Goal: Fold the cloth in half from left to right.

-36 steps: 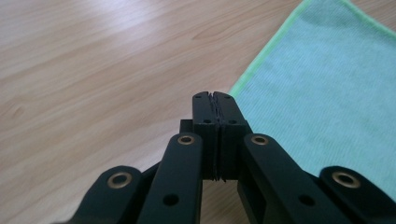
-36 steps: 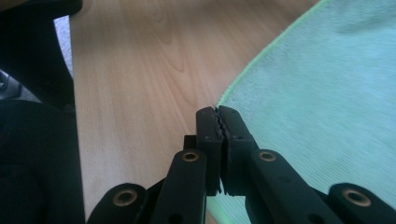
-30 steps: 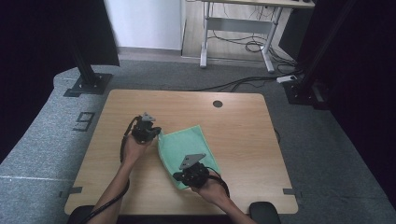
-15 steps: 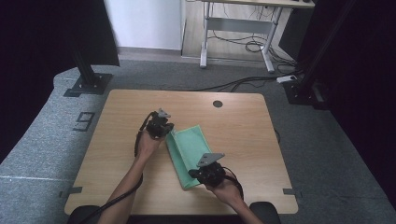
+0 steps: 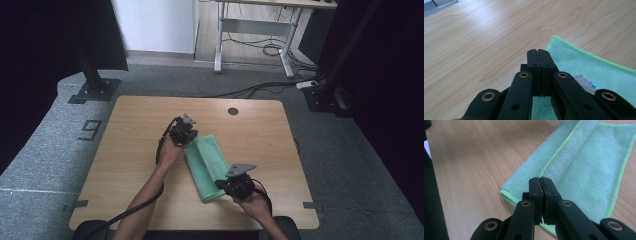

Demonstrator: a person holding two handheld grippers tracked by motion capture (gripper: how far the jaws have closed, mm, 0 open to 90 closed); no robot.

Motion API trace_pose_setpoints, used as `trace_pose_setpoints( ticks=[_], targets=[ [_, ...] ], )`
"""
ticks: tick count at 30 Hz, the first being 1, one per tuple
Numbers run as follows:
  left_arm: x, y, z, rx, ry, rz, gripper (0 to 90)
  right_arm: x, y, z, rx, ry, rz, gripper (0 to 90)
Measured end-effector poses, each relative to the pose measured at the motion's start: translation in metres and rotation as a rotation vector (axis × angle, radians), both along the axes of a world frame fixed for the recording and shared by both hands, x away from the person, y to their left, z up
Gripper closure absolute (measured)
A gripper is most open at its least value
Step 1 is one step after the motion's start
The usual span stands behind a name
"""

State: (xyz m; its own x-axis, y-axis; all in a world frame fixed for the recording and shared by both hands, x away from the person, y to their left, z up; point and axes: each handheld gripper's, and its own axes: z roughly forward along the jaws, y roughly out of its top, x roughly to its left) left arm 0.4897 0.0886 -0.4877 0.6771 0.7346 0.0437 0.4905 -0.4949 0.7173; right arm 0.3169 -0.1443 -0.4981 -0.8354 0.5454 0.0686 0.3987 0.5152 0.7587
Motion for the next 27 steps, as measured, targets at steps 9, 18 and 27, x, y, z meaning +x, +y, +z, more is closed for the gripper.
trace_pose_setpoints(
  ticks=[9,18,27],
  targets=[
    [0.005,-0.019,0.000,0.010,-0.002,-0.019,88.6,0.001,-0.016,0.001,0.010,0.002,-0.034,87.0],
    [0.010,-0.034,-0.007,0.029,0.004,-0.028,88.5,0.005,-0.031,-0.007,-0.001,0.015,-0.078,87.0],
    [0.015,-0.041,-0.015,0.052,0.012,-0.020,88.4,0.011,-0.038,-0.019,-0.028,0.040,-0.114,86.9]
  ],
)
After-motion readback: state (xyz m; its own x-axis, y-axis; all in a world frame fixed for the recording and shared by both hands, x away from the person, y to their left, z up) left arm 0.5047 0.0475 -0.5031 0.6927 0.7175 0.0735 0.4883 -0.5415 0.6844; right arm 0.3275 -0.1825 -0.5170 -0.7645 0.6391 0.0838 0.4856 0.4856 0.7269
